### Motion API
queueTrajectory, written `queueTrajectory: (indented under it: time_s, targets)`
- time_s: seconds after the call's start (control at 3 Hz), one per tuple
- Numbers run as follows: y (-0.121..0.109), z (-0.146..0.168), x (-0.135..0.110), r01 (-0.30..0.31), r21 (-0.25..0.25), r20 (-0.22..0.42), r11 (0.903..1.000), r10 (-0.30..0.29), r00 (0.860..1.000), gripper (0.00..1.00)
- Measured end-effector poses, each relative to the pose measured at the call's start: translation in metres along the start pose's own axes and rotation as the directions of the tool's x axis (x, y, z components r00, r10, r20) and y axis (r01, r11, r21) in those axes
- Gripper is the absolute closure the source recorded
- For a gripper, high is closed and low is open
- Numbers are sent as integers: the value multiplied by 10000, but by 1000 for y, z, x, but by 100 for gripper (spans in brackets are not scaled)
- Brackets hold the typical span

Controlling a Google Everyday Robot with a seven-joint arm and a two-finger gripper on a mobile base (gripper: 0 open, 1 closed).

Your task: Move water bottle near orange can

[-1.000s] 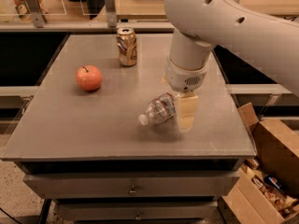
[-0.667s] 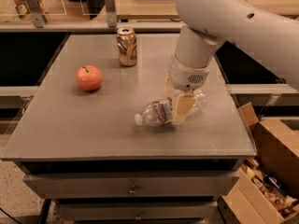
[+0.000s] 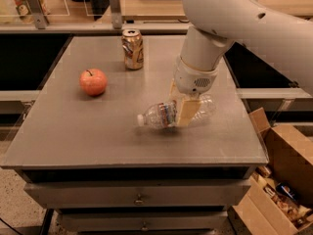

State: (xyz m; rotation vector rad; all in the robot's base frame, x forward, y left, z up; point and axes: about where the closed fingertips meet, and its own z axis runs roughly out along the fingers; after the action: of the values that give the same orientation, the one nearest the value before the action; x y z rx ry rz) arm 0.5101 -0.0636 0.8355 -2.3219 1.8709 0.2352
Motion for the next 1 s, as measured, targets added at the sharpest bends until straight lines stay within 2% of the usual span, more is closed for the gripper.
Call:
queueTrajectory:
  time_s: [0.33,1.0]
  targets:
    - [-1,0,-1,13,34,7,10000,-13,10000,100]
    - [-6,0,-3,66,48,-60,10000,-66,10000,100]
